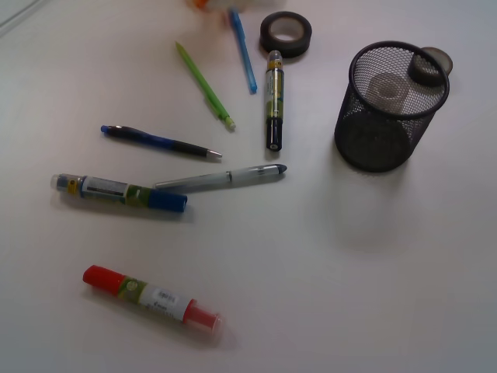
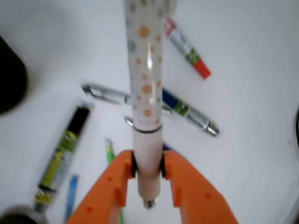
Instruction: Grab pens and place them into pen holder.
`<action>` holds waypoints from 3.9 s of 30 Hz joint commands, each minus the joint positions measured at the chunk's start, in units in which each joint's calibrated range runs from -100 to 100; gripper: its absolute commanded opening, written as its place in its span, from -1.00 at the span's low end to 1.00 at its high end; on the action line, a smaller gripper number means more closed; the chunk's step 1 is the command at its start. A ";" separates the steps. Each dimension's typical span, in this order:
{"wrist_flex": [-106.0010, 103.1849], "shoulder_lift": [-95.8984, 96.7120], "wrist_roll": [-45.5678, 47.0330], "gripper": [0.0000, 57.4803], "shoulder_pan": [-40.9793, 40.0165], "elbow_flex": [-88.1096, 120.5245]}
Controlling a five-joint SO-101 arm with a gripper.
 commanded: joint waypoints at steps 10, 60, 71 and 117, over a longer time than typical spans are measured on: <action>-62.29 -1.09 -14.99 -0.99 -19.94 26.63; -27.30 -3.47 -2.83 -0.18 -6.26 35.60; -24.93 1.12 -4.69 -0.18 -3.72 52.45; -9.71 39.79 -0.10 -0.54 7.87 19.39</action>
